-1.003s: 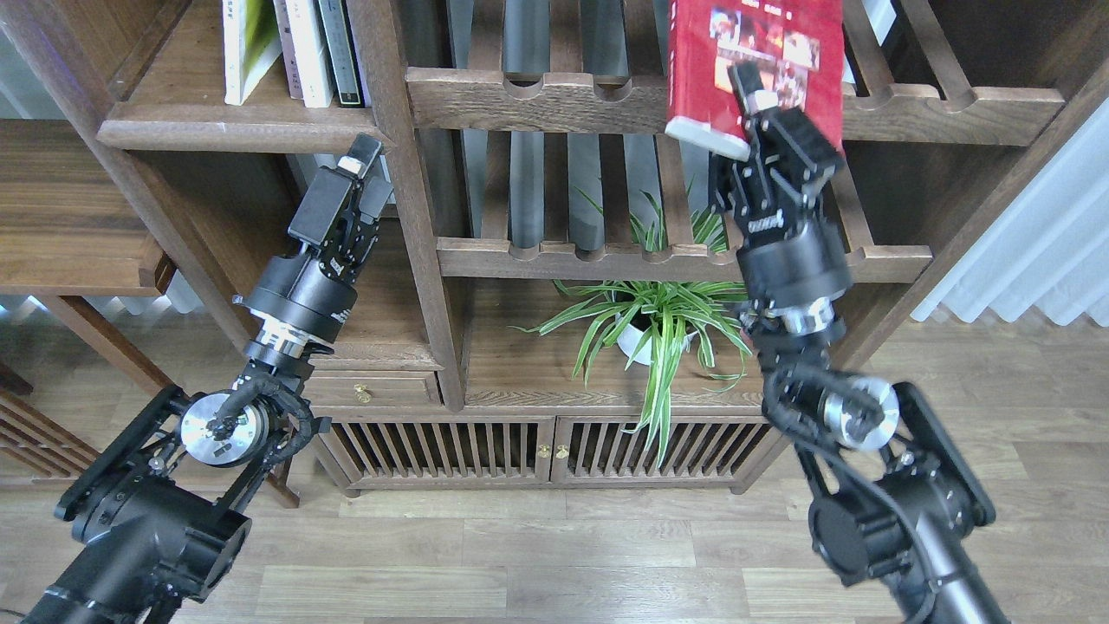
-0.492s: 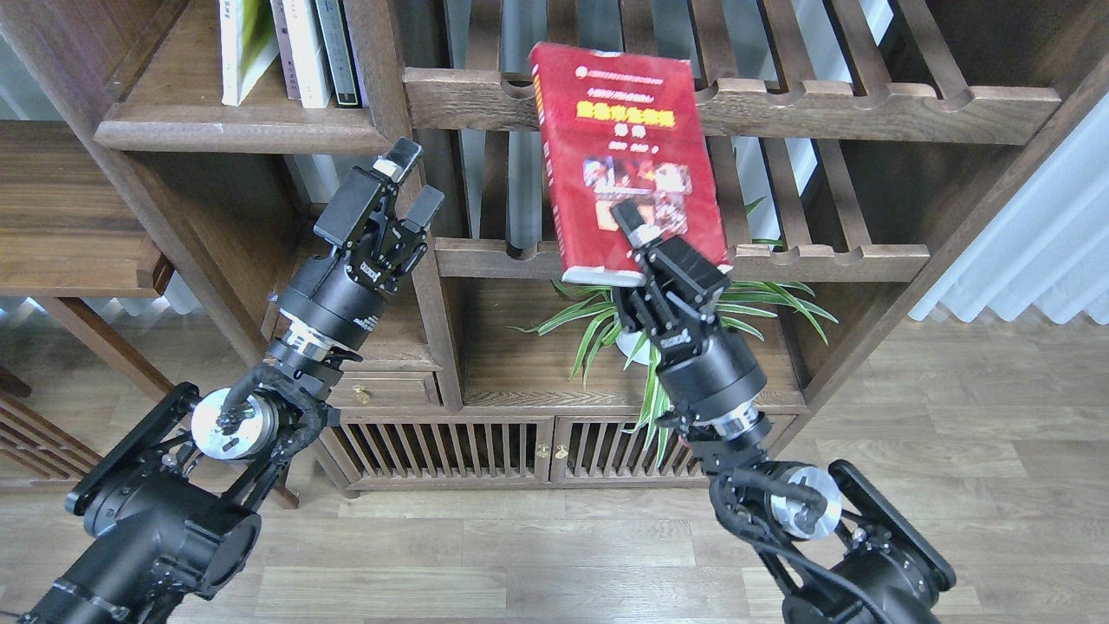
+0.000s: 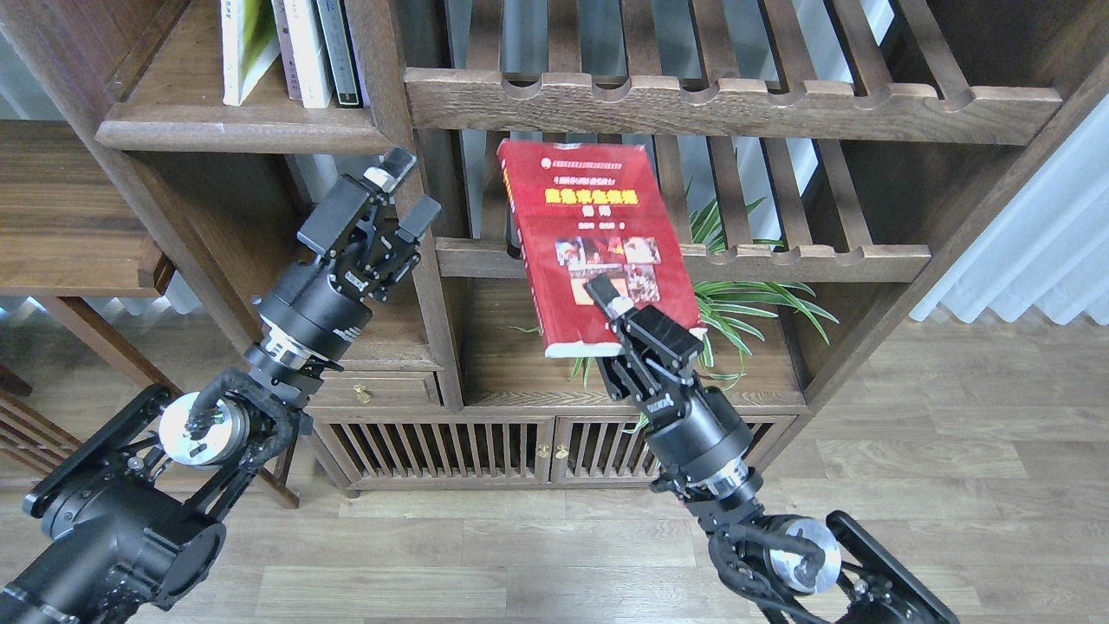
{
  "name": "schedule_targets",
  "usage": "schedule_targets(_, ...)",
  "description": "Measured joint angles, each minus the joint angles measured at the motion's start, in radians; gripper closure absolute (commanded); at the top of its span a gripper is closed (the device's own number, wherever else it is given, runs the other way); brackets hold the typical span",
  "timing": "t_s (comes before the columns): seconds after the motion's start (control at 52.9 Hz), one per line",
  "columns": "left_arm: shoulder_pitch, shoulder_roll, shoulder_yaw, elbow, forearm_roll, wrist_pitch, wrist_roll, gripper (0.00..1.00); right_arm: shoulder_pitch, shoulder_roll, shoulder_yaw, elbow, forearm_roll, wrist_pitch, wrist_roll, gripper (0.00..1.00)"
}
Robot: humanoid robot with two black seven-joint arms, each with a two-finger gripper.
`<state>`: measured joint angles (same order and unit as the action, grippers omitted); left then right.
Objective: Organize books on shelf
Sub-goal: 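Grip the red book between both grippers and lower it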
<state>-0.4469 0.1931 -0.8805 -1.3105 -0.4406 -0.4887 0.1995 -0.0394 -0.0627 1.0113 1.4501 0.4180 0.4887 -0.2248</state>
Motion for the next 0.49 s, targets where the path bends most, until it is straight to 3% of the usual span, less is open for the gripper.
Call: schedule_targets(0.492, 0.002, 0.011, 0.112, 0.002, -0.001, 0.0, 0.0, 0.07, 0.0, 0.001, -0.022, -0.041, -0.024, 0.0, -0.031, 0.96)
